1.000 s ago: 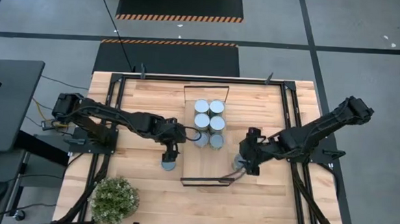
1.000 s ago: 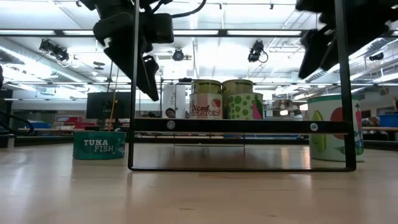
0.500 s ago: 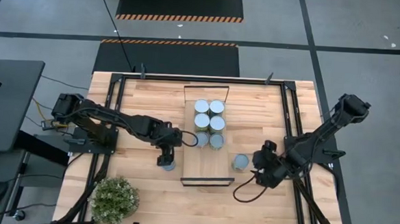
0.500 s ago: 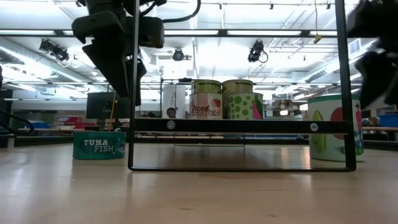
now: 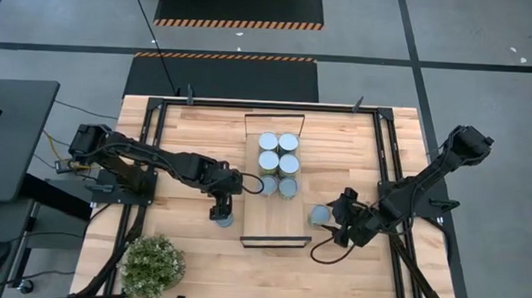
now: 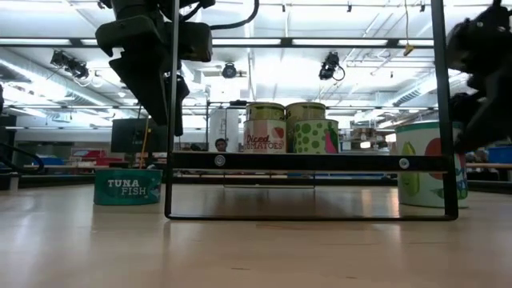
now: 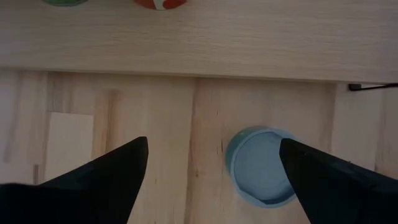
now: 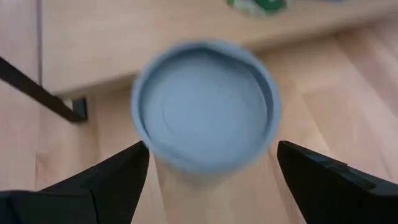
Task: Pick and place cans onto a shelf
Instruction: Put the canned mix vegetables on the shelf
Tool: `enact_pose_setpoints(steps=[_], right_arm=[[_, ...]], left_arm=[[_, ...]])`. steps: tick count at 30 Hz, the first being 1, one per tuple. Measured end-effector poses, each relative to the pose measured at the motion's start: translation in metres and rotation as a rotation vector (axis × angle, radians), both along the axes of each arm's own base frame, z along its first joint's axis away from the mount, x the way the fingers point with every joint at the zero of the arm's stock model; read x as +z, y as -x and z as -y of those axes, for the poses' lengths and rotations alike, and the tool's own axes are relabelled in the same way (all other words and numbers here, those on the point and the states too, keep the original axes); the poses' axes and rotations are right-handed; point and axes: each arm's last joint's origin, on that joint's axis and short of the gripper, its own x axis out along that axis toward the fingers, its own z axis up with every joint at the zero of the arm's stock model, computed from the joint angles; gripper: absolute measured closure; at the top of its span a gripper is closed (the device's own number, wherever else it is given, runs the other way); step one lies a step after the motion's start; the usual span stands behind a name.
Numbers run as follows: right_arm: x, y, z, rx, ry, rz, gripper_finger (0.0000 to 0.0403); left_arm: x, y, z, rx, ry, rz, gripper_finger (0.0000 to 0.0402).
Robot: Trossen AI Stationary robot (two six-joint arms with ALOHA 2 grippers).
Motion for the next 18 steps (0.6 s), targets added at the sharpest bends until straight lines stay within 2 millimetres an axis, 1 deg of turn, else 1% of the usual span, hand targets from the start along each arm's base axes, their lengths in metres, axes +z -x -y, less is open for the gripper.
enact_pose_setpoints(steps=[6, 12, 18], right_arm=[[0.004, -0.013, 0.007, 0.040, 0.046, 0.053, 0.0041], [0.003, -0.018, 0.016, 0.025, 0.026, 0.025, 0.0056], [0.004, -0.020, 0.017, 0.039, 0.014, 0.029, 0.0075]], left_arm=[[0.000, 0.000, 0.000, 0.000, 0.000, -0.001, 0.0031], [0.000, 0.000, 0.000, 0.001, 0.001, -0.001, 0.0031], [0.000, 0.000, 0.001, 0.021, 0.013, 0.003, 0.0031]])
